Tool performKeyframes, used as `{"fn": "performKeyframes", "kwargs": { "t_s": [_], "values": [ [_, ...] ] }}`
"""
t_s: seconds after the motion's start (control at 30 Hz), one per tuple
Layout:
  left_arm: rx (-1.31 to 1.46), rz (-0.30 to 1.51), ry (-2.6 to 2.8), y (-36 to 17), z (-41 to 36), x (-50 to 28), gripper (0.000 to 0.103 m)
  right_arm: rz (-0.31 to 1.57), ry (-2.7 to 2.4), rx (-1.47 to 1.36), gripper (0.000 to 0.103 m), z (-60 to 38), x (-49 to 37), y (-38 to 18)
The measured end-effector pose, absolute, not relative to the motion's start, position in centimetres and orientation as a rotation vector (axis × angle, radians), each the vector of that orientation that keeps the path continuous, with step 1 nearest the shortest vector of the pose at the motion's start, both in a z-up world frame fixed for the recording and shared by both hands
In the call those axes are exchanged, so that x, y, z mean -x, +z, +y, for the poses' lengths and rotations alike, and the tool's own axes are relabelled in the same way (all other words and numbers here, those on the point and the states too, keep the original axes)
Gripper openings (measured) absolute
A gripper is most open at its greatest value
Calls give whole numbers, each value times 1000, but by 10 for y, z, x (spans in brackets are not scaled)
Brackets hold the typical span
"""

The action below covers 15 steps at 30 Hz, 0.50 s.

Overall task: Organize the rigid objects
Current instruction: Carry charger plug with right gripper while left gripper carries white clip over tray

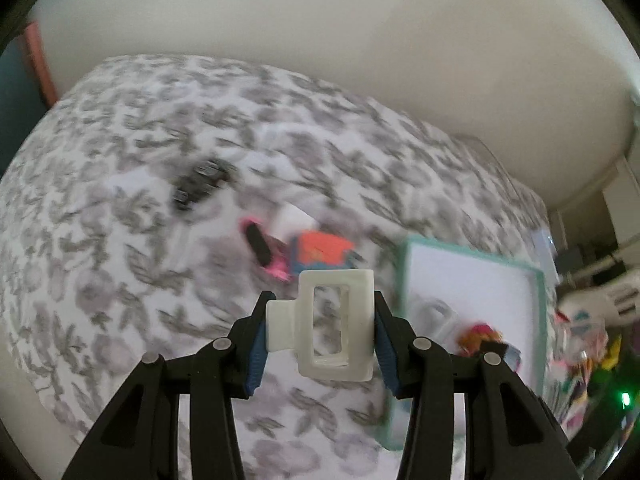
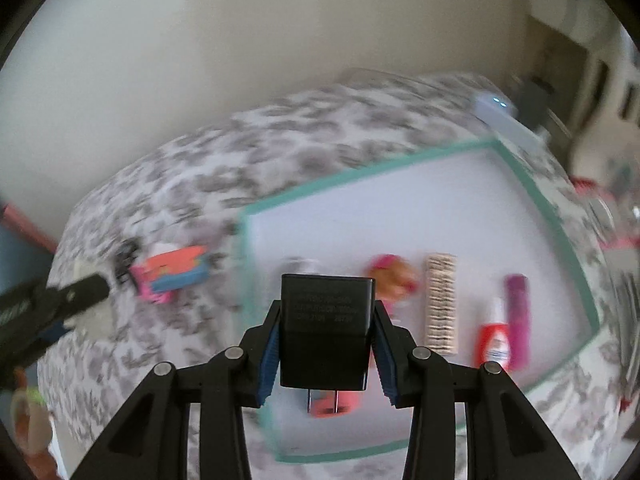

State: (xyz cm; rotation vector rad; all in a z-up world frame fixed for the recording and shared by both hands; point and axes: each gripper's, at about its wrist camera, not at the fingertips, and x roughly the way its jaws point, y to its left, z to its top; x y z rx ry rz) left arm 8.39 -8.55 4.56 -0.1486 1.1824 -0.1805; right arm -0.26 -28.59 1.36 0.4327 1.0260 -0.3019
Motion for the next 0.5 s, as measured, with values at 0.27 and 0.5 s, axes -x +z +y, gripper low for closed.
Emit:
{"fn": "performKeyframes", "kwargs": {
  "t_s": [0.27, 0.5],
  "values": [
    [60, 1247, -338, 36, -155, -59, 48, 1028, -466, -477, 43, -344, 25, 8],
    [-6, 1293, -416, 21, -194, -40, 48, 984, -557, -478, 44, -370, 39, 16]
  ]
}}
